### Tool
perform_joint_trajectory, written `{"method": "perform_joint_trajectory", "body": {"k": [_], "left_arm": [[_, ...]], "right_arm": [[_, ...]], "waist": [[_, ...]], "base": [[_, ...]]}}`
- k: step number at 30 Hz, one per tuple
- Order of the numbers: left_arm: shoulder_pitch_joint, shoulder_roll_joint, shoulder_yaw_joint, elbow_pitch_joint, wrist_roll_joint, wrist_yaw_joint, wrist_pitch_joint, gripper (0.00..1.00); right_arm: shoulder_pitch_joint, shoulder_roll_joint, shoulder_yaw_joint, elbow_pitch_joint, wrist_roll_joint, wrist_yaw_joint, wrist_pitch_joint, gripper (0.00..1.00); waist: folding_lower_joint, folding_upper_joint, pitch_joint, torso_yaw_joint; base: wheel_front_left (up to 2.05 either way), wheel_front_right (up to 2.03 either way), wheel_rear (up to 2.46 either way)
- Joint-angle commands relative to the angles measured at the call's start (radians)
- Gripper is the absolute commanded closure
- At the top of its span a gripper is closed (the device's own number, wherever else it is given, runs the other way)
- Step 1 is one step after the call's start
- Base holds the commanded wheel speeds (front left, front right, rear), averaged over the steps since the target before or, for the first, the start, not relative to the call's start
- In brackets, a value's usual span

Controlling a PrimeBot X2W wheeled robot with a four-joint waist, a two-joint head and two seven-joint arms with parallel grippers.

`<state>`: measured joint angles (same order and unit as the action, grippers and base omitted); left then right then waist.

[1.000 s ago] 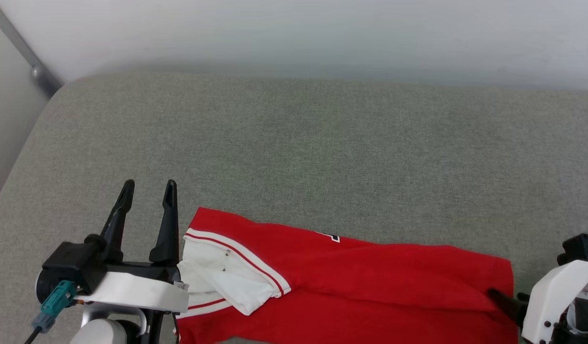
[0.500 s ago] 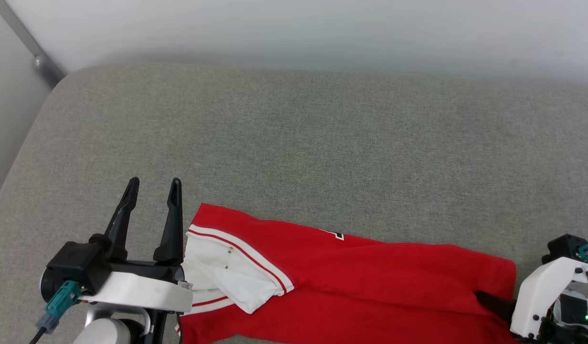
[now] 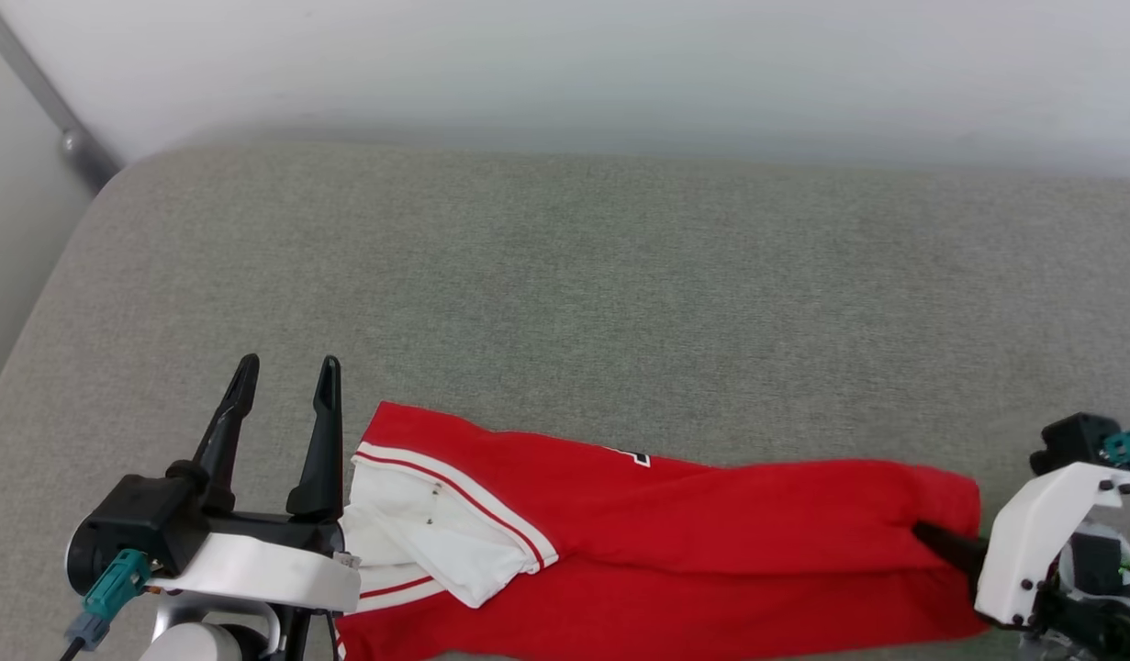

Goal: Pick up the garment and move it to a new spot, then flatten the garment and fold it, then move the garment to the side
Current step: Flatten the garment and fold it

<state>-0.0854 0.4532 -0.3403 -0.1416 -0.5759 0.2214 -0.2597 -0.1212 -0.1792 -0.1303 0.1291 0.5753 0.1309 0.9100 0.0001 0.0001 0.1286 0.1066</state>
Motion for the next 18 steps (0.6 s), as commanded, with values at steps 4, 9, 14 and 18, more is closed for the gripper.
{"method": "perform_joint_trajectory", "body": {"k": [4, 9, 14, 18], "left_arm": [[0.019, 0.012, 0.002, -0.010, 0.011, 0.012, 0.007, 0.00], [0.028, 0.019, 0.001, -0.014, 0.011, 0.023, 0.015, 0.00], [0.032, 0.023, -0.004, -0.016, 0.016, 0.027, 0.018, 0.00], [0.036, 0.025, -0.004, -0.014, 0.016, 0.030, 0.017, 0.00]], "right_arm": [[-0.020, -0.030, -0.028, -0.035, -0.005, 0.000, 0.011, 1.00], [-0.005, -0.044, -0.125, -0.058, -0.050, 0.000, 0.033, 1.00], [0.007, -0.047, -0.281, -0.107, -0.109, 0.000, 0.084, 1.00], [0.004, -0.012, -0.353, -0.152, -0.123, 0.000, 0.133, 1.00]], "waist": [[-0.0001, -0.0001, -0.012, -0.031], [-0.0001, -0.0001, -0.021, -0.060], [-0.0001, -0.0001, -0.020, -0.078], [-0.0001, -0.0001, -0.019, -0.093]], "base": [[0.00, 0.00, 0.00], [0.00, 0.00, 0.00], [0.00, 0.00, 0.00], [0.00, 0.00, 0.00]]}}
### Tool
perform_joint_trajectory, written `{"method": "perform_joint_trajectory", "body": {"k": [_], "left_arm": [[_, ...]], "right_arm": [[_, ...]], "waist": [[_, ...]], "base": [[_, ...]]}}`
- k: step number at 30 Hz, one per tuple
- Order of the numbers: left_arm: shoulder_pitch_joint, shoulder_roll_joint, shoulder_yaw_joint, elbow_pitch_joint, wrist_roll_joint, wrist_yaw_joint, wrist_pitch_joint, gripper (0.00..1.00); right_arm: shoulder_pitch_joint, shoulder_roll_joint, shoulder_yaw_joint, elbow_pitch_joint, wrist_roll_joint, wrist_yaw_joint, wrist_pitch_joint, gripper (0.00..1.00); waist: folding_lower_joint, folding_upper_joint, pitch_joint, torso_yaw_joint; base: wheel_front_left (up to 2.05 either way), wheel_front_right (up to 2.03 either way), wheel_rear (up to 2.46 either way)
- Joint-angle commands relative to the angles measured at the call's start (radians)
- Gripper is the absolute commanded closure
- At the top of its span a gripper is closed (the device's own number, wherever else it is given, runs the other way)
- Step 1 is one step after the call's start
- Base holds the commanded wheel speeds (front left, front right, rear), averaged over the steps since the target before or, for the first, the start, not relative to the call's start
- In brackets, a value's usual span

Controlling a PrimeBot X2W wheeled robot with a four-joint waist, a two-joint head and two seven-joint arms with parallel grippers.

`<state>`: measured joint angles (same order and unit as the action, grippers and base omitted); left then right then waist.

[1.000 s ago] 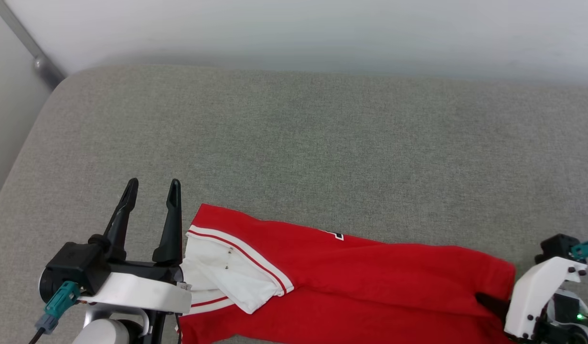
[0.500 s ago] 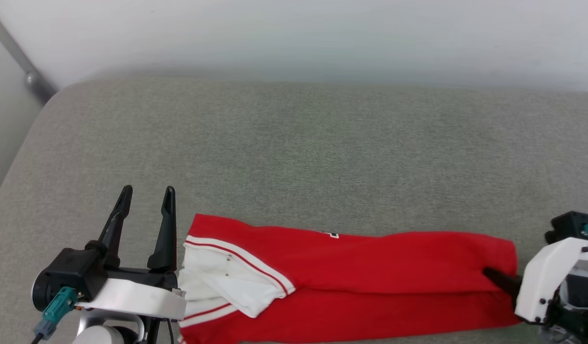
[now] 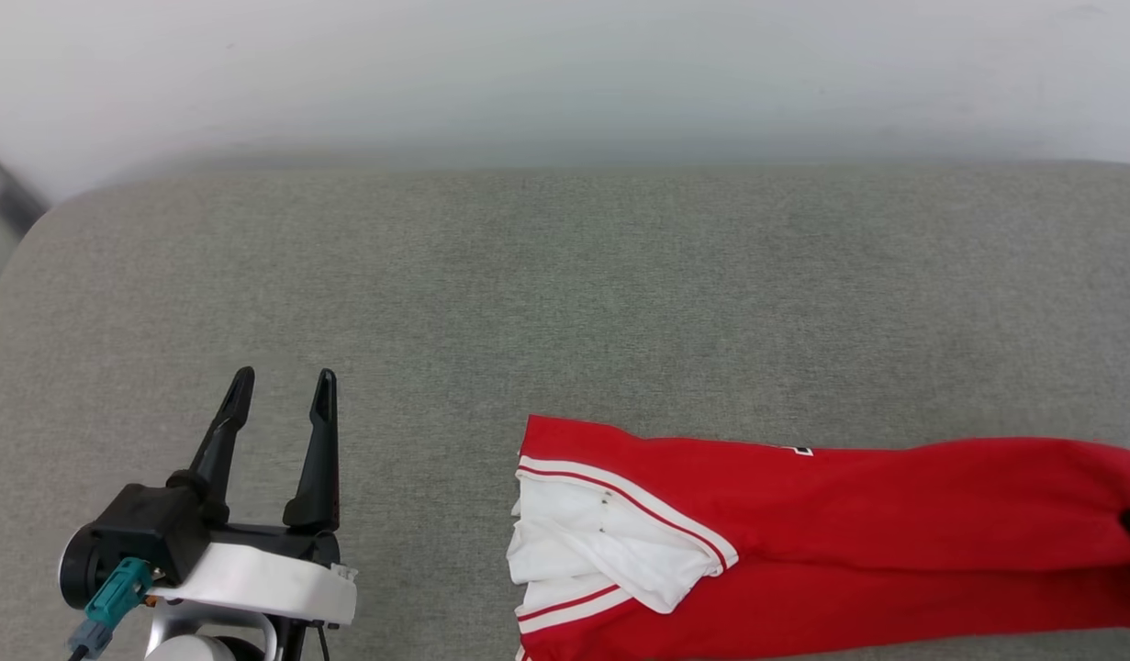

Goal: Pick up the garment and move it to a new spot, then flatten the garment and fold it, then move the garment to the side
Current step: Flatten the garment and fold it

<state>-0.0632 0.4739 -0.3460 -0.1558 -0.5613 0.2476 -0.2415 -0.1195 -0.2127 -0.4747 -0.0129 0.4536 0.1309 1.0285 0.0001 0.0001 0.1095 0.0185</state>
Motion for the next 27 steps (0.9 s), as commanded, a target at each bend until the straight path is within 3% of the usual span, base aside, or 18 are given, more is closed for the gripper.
{"method": "perform_joint_trajectory", "body": {"k": [1, 8, 12, 18, 27], "left_arm": [[0.016, 0.005, 0.001, 0.000, 0.002, 0.005, -0.002, 0.00], [0.016, 0.007, -0.003, 0.003, 0.000, 0.003, -0.004, 0.00], [0.008, 0.008, -0.008, 0.005, 0.002, -0.001, -0.002, 0.00], [-0.013, 0.007, -0.015, -0.005, 0.008, -0.002, 0.001, 0.00], [-0.047, -0.015, -0.023, 0.009, 0.008, -0.011, -0.006, 0.00]], "right_arm": [[-0.005, 0.047, -0.019, -0.017, 0.013, 0.000, 0.035, 1.00], [-0.018, 0.150, 0.004, -0.025, 0.130, 0.000, 0.162, 1.00], [-0.018, 0.164, 0.072, 0.025, 0.258, 0.000, 0.180, 1.00], [-0.047, 0.164, 0.283, 0.157, 0.486, 0.000, 0.050, 1.00], [-0.141, 0.163, 0.635, 0.300, 0.705, 0.000, -0.156, 1.00]], "waist": [[-0.0001, -0.0001, 0.000, -0.008], [-0.0001, -0.0001, -0.001, -0.017], [-0.0001, -0.0001, 0.000, -0.013], [-0.0001, -0.0001, 0.027, 0.002], [-0.0001, -0.0001, 0.063, 0.050]], "base": [[0.00, 0.00, 0.00], [0.00, 0.00, 0.00], [0.00, 0.00, 0.00], [0.00, 0.00, 0.00], [0.00, 0.00, 0.00]]}}
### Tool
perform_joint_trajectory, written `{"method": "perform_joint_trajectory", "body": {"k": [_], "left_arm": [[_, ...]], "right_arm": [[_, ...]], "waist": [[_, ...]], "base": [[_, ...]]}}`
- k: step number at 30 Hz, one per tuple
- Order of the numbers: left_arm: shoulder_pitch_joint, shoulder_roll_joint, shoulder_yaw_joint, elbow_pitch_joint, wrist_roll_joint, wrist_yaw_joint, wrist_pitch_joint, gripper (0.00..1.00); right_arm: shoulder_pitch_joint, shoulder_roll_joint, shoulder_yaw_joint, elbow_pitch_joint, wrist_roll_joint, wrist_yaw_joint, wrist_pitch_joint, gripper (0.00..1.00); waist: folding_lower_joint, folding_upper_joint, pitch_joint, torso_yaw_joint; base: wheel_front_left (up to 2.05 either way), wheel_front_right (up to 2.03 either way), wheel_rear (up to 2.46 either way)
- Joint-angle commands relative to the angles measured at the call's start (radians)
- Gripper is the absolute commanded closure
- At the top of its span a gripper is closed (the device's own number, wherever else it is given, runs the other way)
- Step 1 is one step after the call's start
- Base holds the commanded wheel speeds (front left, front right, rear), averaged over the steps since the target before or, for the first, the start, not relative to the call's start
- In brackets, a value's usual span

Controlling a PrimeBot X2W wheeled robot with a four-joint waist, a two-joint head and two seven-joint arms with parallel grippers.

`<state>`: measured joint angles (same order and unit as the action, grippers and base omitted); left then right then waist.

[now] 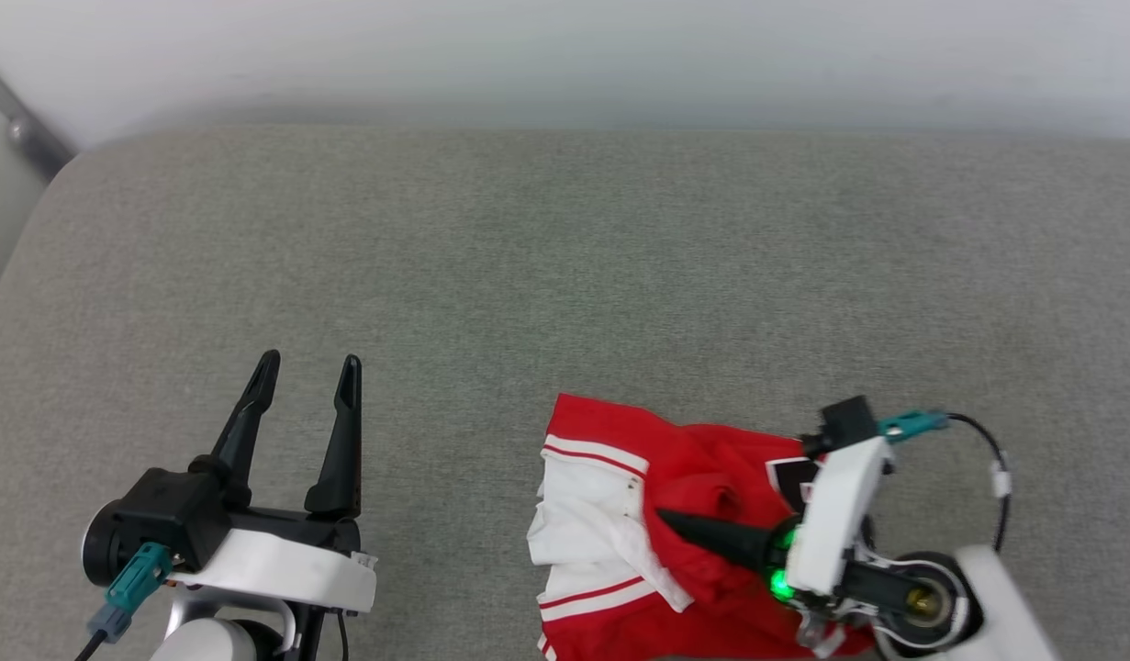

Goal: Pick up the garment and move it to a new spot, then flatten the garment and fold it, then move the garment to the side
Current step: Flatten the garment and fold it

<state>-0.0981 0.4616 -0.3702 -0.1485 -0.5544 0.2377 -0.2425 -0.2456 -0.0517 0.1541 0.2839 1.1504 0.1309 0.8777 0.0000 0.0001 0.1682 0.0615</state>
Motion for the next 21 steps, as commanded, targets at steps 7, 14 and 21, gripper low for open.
{"method": "perform_joint_trajectory", "body": {"k": [7, 14, 21], "left_arm": [[-0.026, -0.015, -0.002, 0.020, -0.003, -0.014, -0.010, 0.00], [-0.015, -0.019, 0.002, 0.035, -0.007, -0.011, -0.014, 0.00], [0.014, -0.020, 0.001, 0.037, -0.011, -0.003, -0.016, 0.00]], "right_arm": [[-0.081, 0.002, 0.198, 0.079, 0.093, 0.000, -0.133, 1.00], [-0.135, 0.000, 0.252, 0.118, 0.019, 0.000, -0.212, 0.00], [-0.130, -0.102, 0.227, 0.022, -0.230, 0.000, -0.331, 0.00]], "waist": [[0.0000, -0.0001, 0.005, 0.040], [0.0000, -0.0001, -0.017, 0.041], [0.0000, -0.0001, -0.066, 0.015]], "base": [[0.00, 0.00, 0.00], [0.00, 0.00, 0.00], [0.00, 0.00, 0.00]]}}
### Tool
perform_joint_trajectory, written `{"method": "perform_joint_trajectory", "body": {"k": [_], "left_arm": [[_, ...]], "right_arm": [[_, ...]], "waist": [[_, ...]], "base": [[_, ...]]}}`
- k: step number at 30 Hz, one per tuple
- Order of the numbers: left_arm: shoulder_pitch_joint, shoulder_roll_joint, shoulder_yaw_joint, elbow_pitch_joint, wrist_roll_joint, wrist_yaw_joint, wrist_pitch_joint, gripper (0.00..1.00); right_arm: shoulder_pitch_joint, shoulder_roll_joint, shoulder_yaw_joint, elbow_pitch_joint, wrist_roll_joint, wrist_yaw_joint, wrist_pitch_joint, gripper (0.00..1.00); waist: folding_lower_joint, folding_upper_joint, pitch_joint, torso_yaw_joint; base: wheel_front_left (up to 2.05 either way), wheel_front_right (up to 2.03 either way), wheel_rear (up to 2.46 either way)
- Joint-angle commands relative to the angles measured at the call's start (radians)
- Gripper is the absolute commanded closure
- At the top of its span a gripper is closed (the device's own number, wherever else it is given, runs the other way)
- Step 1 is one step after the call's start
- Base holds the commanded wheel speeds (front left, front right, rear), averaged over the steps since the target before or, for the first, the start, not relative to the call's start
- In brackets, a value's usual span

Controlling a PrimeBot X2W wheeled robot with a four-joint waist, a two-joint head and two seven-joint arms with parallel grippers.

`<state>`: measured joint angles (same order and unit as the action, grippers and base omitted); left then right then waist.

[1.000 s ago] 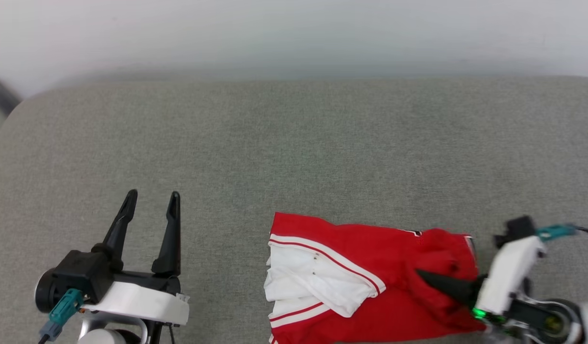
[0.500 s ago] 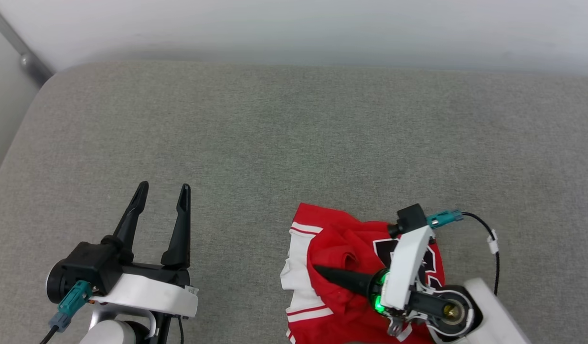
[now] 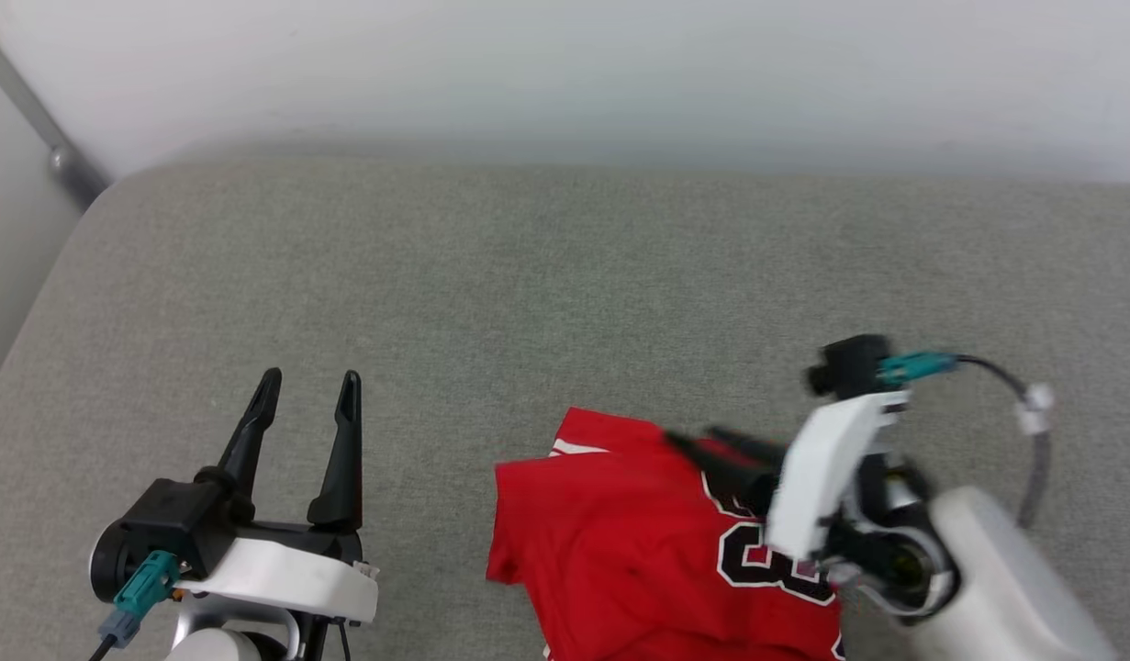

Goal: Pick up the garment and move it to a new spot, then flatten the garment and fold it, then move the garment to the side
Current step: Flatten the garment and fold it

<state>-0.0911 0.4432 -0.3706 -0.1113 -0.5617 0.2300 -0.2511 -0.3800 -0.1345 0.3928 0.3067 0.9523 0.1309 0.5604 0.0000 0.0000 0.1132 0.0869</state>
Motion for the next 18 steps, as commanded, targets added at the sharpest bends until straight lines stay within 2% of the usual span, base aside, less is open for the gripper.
{"method": "perform_joint_trajectory", "body": {"k": [1, 6, 10, 14, 18], "left_arm": [[0.011, -0.002, 0.002, 0.000, -0.005, 0.006, -0.007, 0.00], [0.025, -0.001, 0.000, 0.006, -0.006, 0.010, -0.005, 0.00], [0.037, -0.002, -0.001, 0.025, -0.010, 0.014, -0.006, 0.00], [0.050, -0.003, 0.004, 0.044, -0.015, 0.012, -0.008, 0.00], [0.069, -0.003, 0.010, 0.066, -0.019, 0.011, -0.008, 0.00]], "right_arm": [[0.014, -0.038, -0.033, -0.004, -0.096, 0.000, -0.039, 0.00], [0.069, -0.080, -0.198, -0.051, -0.410, 0.000, -0.141, 0.00], [0.149, -0.080, -0.347, -0.128, -0.609, 0.000, -0.239, 0.00], [0.222, -0.049, -0.446, -0.220, -0.716, 0.000, -0.355, 0.00], [0.297, -0.014, -0.485, -0.290, -0.751, 0.000, -0.441, 0.00]], "waist": [[0.0000, 0.0000, -0.017, -0.015], [0.0000, 0.0000, -0.039, -0.039], [0.0000, 0.0000, -0.062, -0.056], [0.0000, 0.0000, -0.080, -0.072], [0.0000, 0.0000, -0.095, -0.085]], "base": [[0.00, 0.00, 0.00], [0.00, 0.00, 0.00], [0.00, 0.00, 0.00], [0.00, 0.00, 0.00], [0.00, 0.00, 0.00]]}}
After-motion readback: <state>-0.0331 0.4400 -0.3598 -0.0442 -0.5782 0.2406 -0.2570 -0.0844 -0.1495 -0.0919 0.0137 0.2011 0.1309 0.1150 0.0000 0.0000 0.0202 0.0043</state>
